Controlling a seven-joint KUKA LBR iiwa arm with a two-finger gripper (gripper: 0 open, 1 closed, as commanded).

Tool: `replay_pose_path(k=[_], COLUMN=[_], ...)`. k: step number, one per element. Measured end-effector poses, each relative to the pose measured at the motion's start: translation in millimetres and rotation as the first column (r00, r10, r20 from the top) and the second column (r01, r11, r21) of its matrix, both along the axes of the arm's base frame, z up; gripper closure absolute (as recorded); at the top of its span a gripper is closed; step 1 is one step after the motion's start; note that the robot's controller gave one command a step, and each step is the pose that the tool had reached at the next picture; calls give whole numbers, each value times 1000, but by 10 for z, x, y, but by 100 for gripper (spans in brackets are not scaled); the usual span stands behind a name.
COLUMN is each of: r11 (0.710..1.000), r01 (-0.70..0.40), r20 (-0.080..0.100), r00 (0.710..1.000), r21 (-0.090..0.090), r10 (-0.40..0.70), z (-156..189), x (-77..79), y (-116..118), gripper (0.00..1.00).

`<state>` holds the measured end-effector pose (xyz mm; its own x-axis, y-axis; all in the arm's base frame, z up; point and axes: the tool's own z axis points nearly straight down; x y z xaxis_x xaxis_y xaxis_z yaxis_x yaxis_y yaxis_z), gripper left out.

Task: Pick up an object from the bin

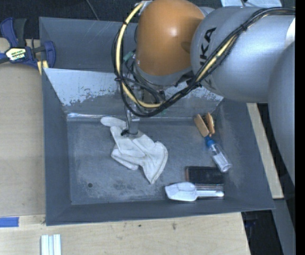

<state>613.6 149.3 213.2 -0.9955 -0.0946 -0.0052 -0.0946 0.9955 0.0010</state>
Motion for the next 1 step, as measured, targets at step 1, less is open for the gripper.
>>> replay_pose_path(k=[1], r11=[1000], r01=[1], r20=[-2], r00=[1000], r21=[0], r10=[-1], z=[-7], x=[-3], y=[-4], gripper=[0])
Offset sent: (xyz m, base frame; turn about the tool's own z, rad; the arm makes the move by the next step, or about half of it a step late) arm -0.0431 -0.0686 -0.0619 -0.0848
